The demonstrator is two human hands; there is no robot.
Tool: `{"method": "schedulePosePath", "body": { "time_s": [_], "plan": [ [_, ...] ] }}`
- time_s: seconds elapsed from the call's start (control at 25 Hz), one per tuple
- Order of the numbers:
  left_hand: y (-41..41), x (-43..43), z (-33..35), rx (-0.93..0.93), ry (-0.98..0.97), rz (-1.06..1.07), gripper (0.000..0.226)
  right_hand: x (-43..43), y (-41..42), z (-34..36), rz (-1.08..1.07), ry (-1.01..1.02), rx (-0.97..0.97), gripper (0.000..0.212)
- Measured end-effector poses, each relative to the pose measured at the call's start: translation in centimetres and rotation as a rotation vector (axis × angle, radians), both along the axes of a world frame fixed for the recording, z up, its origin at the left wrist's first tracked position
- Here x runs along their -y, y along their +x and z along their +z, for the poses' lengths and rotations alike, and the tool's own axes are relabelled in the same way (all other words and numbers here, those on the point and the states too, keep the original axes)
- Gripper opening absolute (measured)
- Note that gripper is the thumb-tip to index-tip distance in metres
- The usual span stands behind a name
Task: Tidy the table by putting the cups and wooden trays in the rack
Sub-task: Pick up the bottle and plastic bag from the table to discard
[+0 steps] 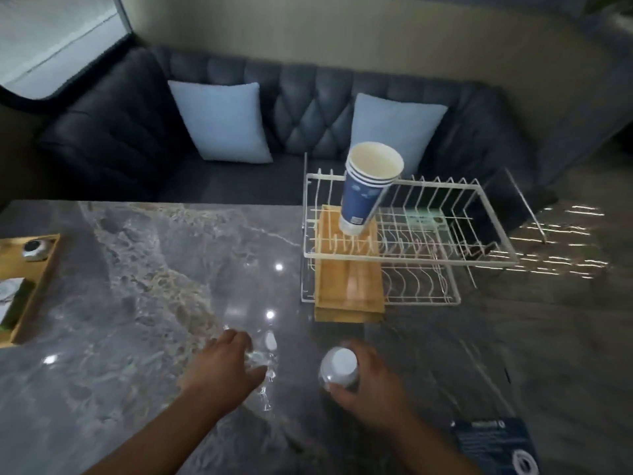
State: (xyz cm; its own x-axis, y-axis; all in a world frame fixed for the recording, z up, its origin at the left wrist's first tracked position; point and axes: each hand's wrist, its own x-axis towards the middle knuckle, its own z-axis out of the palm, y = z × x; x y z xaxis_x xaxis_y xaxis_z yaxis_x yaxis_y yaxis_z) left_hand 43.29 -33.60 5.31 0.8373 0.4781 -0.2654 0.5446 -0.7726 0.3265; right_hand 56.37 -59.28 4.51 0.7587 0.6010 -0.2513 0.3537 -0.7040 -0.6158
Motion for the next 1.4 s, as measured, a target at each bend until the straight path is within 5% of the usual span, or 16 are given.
{"method": "schedulePosePath", "body": {
  "time_s": [0.4, 0.76, 1.4],
  "plan": [
    [3.4, 3.7, -0.8, 0.033, -0.051, -0.087, 0.041, 6.5, 1.2, -0.1, -0.171, -0.003, -0.028, 0.077],
    [5.1, 6.8, -1.9, 0.078, -0.132, -0.292, 0.045, 8.4, -0.7, 3.1, -0.308, -0.019, 0.043, 0.056],
    [13.6, 19.1, -0.9, 0.136, -0.122, -0.478, 0.041, 20.2, 3.2, 2.0, -0.516, -0.017, 0.066, 0.070]
  ]
}}
